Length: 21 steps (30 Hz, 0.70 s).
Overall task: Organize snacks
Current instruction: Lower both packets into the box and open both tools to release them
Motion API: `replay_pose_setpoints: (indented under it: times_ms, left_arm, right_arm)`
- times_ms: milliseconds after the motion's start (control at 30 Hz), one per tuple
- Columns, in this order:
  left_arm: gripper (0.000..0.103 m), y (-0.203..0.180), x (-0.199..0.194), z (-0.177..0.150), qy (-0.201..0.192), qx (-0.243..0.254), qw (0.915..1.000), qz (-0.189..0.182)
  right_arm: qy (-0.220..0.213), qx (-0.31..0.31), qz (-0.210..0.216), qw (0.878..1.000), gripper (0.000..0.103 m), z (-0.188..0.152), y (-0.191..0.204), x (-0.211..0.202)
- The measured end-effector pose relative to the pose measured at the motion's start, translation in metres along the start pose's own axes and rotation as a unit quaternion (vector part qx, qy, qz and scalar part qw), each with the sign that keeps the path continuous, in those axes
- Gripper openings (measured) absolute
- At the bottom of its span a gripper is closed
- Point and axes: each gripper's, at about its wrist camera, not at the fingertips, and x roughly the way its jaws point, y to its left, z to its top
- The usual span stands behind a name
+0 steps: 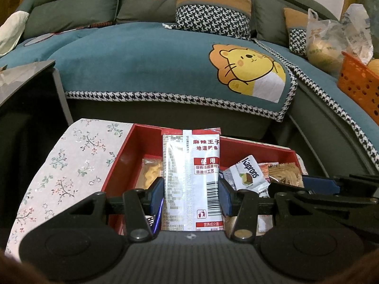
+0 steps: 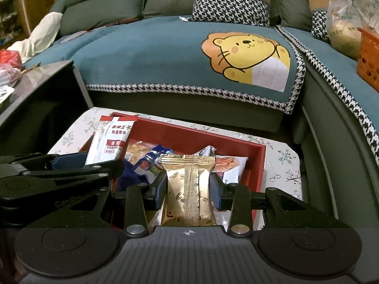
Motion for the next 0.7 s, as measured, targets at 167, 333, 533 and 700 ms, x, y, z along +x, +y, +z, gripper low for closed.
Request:
replay_pose_setpoints:
  times_ms: [167,333,533,700]
  left_arm:
    - [0.088,0.0,0.012,0.002,0.004,0.002,1.0,0.005]
    - [0.087,-0.001,0.023,0.001,0.014,0.001,0.9998,0.011]
    - [0.087,-0.001,0.033,-0.002,0.024,0.004,0.9996,0.017]
    - [0.087,-0.001,0.039,-0.005,0.034,0.008,0.9992,0.021]
  right_arm:
    - [0.004,0.002,0.001,1.0,0.048,0.002,-0.003,0.01]
    - [0.012,0.004,0.0,1.0,0.048,0.001,-0.006,0.022]
    - [0.022,0.005,-0.001,1.0,0.048,-0.001,-0.006,0.032]
    - [0.033,0.003,-0.004,0.999,0.048,-0.003,-0.006,0.04]
